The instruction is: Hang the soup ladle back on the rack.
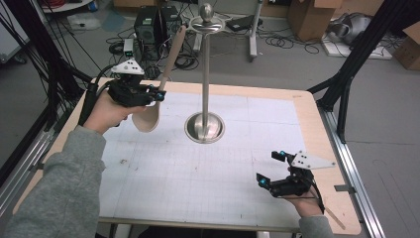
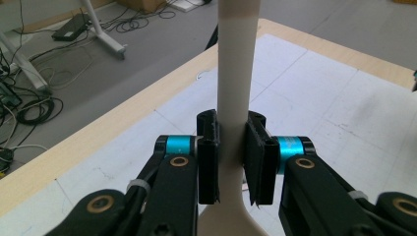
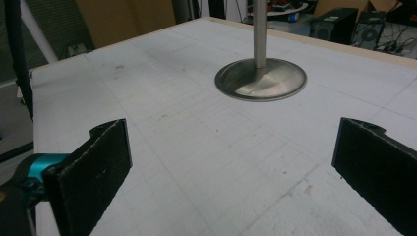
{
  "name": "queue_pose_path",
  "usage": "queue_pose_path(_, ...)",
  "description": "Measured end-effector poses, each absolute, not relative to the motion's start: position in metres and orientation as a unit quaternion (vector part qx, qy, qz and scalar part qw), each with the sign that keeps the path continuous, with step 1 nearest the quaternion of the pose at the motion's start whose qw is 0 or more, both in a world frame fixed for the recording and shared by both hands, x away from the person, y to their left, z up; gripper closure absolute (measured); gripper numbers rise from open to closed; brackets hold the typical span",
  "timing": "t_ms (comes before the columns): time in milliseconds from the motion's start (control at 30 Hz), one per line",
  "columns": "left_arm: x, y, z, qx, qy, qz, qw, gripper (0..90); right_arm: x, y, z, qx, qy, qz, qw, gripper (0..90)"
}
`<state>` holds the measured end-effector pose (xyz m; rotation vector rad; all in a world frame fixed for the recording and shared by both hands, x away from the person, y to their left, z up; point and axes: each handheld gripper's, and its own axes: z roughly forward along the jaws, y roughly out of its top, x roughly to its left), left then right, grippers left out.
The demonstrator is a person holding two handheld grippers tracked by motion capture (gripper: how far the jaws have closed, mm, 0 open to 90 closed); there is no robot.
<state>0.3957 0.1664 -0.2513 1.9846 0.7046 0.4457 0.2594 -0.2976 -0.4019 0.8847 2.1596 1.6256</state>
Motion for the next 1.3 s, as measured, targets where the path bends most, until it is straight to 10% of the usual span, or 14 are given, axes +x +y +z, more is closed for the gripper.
queue_pose_path(1133, 0.428, 0.12, -0.271, 0.798, 0.312, 0.199, 0.475, 76.1, 0.219, -0.338, -0.404, 0.354, 0.735, 0.551, 0.175, 0.1)
queue_pose_path(1300, 0.427, 0.125, -0.269, 0.795, 0.319, 0.2, 0.475, 62.1, 0.221, -0.336, -0.403, 0.349, 0.737, 0.552, 0.175, 0.1)
